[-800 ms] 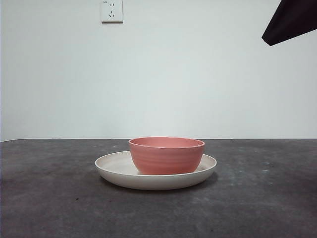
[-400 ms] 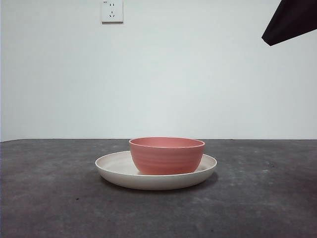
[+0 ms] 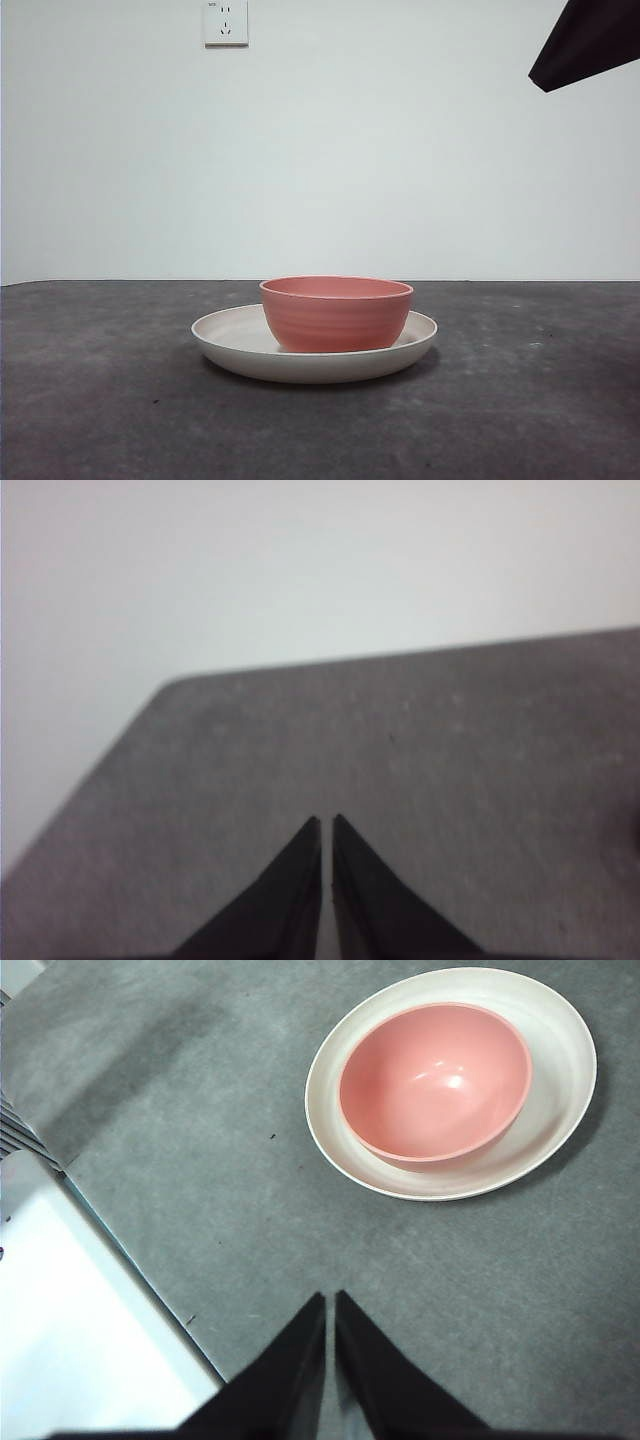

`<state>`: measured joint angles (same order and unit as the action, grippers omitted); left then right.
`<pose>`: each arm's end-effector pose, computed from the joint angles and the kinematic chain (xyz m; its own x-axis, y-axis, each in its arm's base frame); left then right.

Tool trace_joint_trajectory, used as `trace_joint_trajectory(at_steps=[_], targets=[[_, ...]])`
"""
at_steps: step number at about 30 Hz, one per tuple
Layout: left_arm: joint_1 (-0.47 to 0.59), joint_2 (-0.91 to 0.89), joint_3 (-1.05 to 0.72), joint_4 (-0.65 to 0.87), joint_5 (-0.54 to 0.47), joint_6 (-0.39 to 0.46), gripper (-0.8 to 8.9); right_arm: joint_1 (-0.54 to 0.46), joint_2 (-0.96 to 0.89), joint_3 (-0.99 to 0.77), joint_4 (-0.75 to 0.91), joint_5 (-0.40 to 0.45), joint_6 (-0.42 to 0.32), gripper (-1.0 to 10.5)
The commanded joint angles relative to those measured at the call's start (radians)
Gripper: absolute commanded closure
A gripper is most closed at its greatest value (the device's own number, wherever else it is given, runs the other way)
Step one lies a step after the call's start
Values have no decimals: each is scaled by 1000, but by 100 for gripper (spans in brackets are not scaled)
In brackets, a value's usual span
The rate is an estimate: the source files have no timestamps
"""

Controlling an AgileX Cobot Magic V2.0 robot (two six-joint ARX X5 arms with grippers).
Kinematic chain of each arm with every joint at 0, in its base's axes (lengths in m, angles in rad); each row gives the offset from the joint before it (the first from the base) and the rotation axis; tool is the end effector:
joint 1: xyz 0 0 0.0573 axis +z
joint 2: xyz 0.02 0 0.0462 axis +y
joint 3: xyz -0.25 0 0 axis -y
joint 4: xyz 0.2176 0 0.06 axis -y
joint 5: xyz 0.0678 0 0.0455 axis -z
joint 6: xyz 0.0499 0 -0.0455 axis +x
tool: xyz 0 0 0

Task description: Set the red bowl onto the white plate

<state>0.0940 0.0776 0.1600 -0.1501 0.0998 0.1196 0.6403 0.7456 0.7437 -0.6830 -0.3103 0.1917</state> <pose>0.0999 0.0044 0.1926 0.9977 -0.0060 -0.0673 0.0136 0.9936 0.1123 0.1059 0.0979 0.2597 0.4090 0.6855 -0.6024 -0.6480 0.6829 0.3372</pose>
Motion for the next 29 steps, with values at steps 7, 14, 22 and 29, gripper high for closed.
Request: trace_joint_trajectory(at_steps=[7,14,22,29], targets=[[2,-75,-112,10,-4,-47,794,7,4,10,10,3,10,935],[2,-75,-148,-13,-3,-88,794,7,4,10,10,3,10,935],[0,-75,-148,-33,-3,-106,794,7,4,10,10,3,10,935],[0,-75,-148,-34,-3,-106,794,7,4,10,10,3,10,935]])
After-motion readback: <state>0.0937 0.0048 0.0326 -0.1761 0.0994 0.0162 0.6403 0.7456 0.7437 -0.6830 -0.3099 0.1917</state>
